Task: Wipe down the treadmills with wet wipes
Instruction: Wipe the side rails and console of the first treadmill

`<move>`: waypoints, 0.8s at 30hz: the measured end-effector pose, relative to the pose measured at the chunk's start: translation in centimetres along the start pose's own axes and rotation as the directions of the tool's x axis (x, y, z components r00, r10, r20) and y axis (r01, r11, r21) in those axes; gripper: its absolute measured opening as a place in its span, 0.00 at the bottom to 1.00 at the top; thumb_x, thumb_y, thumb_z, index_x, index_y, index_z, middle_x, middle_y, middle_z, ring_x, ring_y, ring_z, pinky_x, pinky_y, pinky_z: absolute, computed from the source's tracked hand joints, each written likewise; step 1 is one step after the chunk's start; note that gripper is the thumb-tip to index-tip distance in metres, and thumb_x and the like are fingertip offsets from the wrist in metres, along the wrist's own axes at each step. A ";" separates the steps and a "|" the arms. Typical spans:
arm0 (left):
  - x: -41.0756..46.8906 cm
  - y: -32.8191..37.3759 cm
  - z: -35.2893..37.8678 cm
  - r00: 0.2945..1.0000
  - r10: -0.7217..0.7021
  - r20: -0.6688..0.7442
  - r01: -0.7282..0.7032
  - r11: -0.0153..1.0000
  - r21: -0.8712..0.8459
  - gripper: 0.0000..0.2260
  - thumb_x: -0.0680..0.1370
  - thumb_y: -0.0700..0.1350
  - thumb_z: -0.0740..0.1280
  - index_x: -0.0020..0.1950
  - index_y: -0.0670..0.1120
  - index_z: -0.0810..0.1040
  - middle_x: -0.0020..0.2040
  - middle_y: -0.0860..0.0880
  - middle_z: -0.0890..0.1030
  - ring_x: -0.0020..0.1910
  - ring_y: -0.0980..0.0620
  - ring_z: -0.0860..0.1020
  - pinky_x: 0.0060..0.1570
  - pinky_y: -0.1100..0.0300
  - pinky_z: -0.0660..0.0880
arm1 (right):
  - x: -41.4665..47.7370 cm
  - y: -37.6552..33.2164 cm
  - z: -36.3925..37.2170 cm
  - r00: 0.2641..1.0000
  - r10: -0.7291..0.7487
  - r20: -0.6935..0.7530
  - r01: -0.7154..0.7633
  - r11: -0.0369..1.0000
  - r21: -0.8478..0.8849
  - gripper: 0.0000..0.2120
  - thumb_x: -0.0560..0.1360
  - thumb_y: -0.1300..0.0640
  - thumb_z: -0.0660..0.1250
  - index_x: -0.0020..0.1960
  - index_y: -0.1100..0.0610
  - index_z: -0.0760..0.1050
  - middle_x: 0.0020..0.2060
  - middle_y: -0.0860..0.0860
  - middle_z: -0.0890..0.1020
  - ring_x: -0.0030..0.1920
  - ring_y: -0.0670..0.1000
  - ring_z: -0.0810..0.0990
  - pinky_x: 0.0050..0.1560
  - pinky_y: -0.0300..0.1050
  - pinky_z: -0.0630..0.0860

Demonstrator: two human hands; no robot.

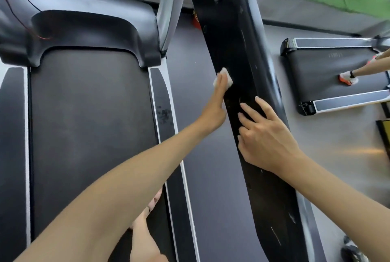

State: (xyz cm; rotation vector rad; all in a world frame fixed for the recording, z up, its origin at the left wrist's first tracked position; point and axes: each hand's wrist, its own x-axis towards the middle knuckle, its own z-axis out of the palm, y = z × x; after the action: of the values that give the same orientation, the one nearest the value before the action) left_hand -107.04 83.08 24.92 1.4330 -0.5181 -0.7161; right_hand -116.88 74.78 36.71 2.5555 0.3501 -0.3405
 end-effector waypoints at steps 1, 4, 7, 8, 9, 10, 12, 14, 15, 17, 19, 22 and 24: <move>1.2 0.6 -0.7 0.999 -0.022 -0.030 0.021 1.000 -0.017 0.42 0.74 0.23 0.53 0.79 0.50 0.38 0.79 0.51 0.37 0.76 0.56 0.42 0.74 0.64 0.46 | 0.0 0.0 0.1 1.000 -0.004 0.003 0.004 1.000 0.003 0.13 0.72 0.57 0.63 0.41 0.62 0.84 0.52 0.61 0.83 0.65 0.61 0.75 0.74 0.60 0.55; 1.3 0.8 -0.4 0.997 -0.063 -0.051 0.063 0.998 0.001 0.43 0.74 0.23 0.53 0.78 0.52 0.37 0.78 0.54 0.37 0.75 0.60 0.42 0.75 0.56 0.45 | 0.0 0.0 0.3 1.000 -0.006 -0.014 0.006 1.000 0.013 0.14 0.73 0.57 0.61 0.39 0.62 0.84 0.49 0.60 0.85 0.63 0.60 0.77 0.75 0.59 0.54; -3.5 -1.2 2.8 0.998 0.009 0.057 -0.014 0.996 0.089 0.48 0.70 0.22 0.54 0.77 0.58 0.36 0.75 0.62 0.34 0.77 0.58 0.41 0.75 0.39 0.44 | -0.2 0.0 0.3 0.997 -0.016 -0.071 0.019 0.999 0.045 0.15 0.74 0.58 0.59 0.40 0.62 0.83 0.43 0.58 0.85 0.61 0.59 0.79 0.74 0.59 0.56; -4.8 -2.0 3.6 0.996 0.009 0.093 -0.019 0.994 0.112 0.49 0.69 0.22 0.54 0.76 0.60 0.35 0.74 0.64 0.33 0.77 0.58 0.40 0.74 0.38 0.42 | -0.2 0.0 0.3 0.996 -0.018 -0.091 0.023 0.998 0.054 0.15 0.74 0.59 0.59 0.39 0.62 0.83 0.42 0.57 0.85 0.60 0.58 0.79 0.74 0.59 0.57; -5.3 -2.4 3.9 0.995 0.013 0.096 -0.025 0.991 0.131 0.49 0.69 0.22 0.54 0.75 0.61 0.34 0.73 0.65 0.32 0.77 0.58 0.40 0.74 0.39 0.39 | -0.3 0.0 0.3 0.994 -0.020 -0.107 0.027 0.998 0.061 0.16 0.74 0.59 0.59 0.39 0.61 0.83 0.40 0.56 0.85 0.59 0.57 0.80 0.74 0.59 0.57; -5.0 -2.3 3.6 0.997 0.012 0.077 -0.023 0.990 0.141 0.49 0.69 0.22 0.54 0.75 0.61 0.34 0.73 0.65 0.32 0.77 0.58 0.39 0.73 0.39 0.37 | -0.3 0.0 0.3 0.993 -0.020 -0.120 0.028 0.997 0.067 0.16 0.74 0.59 0.58 0.38 0.61 0.83 0.39 0.55 0.85 0.57 0.57 0.81 0.74 0.59 0.57; -2.7 -1.4 2.4 1.000 -0.022 0.022 0.018 0.990 0.142 0.47 0.70 0.23 0.54 0.77 0.58 0.35 0.76 0.60 0.34 0.77 0.57 0.39 0.72 0.40 0.34 | -0.3 0.1 0.5 0.992 -0.019 -0.128 0.028 0.997 0.068 0.16 0.74 0.59 0.58 0.38 0.61 0.84 0.38 0.55 0.85 0.56 0.57 0.81 0.75 0.58 0.56; -0.5 -0.1 1.2 0.997 -0.055 -0.060 0.062 0.990 0.129 0.44 0.73 0.25 0.55 0.78 0.54 0.36 0.78 0.56 0.37 0.77 0.54 0.40 0.71 0.41 0.33 | -0.3 0.1 0.6 0.991 -0.025 -0.130 0.033 0.997 0.063 0.16 0.74 0.58 0.59 0.39 0.61 0.84 0.40 0.55 0.86 0.56 0.57 0.82 0.74 0.58 0.56; -0.2 0.3 1.2 0.994 -0.053 -0.091 0.066 0.988 0.141 0.43 0.73 0.25 0.55 0.78 0.52 0.36 0.79 0.54 0.38 0.78 0.53 0.41 0.70 0.41 0.33 | -0.2 0.1 0.6 0.990 -0.029 -0.135 0.038 0.997 0.065 0.16 0.74 0.58 0.59 0.40 0.61 0.84 0.40 0.55 0.86 0.57 0.57 0.82 0.74 0.58 0.57; -1.6 0.3 2.5 0.997 -0.012 -0.078 0.028 0.979 0.204 0.43 0.74 0.26 0.57 0.78 0.51 0.36 0.78 0.53 0.38 0.78 0.52 0.41 0.71 0.42 0.34 | -0.2 0.2 0.7 0.989 -0.038 -0.145 0.048 0.996 0.070 0.16 0.75 0.58 0.59 0.40 0.62 0.84 0.41 0.56 0.86 0.57 0.57 0.82 0.74 0.59 0.58; -3.9 -1.0 3.9 0.998 0.066 0.008 -0.065 0.959 0.275 0.44 0.73 0.26 0.59 0.76 0.52 0.34 0.76 0.55 0.34 0.77 0.54 0.38 0.72 0.42 0.36 | -0.3 0.2 0.6 0.988 -0.035 -0.150 0.046 0.996 0.071 0.18 0.75 0.58 0.57 0.40 0.62 0.84 0.41 0.56 0.86 0.57 0.56 0.81 0.74 0.59 0.58; -2.7 -2.2 2.2 0.992 0.105 0.073 -0.126 0.904 0.408 0.45 0.71 0.24 0.59 0.74 0.50 0.32 0.76 0.54 0.33 0.76 0.53 0.35 0.73 0.37 0.38 | -0.2 0.2 0.7 0.990 -0.039 -0.136 0.046 0.997 0.054 0.17 0.75 0.58 0.57 0.40 0.61 0.84 0.41 0.55 0.86 0.58 0.56 0.81 0.75 0.57 0.56; -0.3 -1.0 0.7 0.999 0.052 0.001 -0.048 0.912 0.407 0.45 0.71 0.24 0.57 0.76 0.49 0.34 0.78 0.51 0.35 0.77 0.51 0.39 0.71 0.39 0.36 | -0.3 0.2 1.0 0.991 -0.035 -0.128 0.041 0.998 0.047 0.16 0.74 0.58 0.59 0.40 0.61 0.84 0.41 0.55 0.86 0.58 0.55 0.81 0.75 0.57 0.55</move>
State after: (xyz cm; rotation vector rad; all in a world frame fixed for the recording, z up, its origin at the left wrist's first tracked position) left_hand -107.87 82.86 23.97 1.8033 -0.7245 -0.5783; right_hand -117.25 74.04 36.11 2.6293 0.4433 -0.2025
